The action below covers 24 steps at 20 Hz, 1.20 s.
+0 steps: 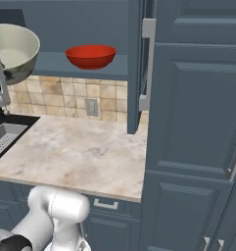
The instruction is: Open the cabinet. Pick the bowls from the counter and place them in the cabinet. Then close the cabinet.
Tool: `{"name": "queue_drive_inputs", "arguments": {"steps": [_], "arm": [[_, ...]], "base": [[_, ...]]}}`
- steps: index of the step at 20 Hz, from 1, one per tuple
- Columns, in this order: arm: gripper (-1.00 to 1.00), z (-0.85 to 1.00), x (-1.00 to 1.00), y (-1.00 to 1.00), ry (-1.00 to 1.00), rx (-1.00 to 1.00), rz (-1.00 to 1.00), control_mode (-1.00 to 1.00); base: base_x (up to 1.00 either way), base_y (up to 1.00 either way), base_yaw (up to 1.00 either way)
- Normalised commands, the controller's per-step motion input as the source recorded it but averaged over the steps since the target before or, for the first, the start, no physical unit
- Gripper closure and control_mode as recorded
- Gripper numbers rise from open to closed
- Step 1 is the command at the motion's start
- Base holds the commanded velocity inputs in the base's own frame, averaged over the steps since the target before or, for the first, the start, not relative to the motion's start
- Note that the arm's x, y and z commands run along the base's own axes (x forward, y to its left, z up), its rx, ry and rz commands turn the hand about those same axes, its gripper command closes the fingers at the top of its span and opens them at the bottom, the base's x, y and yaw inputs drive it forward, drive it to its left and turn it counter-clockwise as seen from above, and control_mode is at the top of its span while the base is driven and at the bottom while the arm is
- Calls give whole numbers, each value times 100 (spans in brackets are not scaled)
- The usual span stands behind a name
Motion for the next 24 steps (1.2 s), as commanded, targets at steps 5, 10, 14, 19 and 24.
{"name": "queue_drive_inputs", "arguments": {"steps": [5,10,14,19,24], "arm": [[100,0,50,4,0,-4,1,-100],[100,0,37,15,-10,-5,0,-100],[100,-1,40,16,-9,-1,0,-100],[100,-3,44,7,-4,0,0,-100],[100,-2,45,4,0,0,1,-100]], "base": [[0,0,0],[0,0,0],[0,0,0],[0,0,0],[0,0,0]]}}
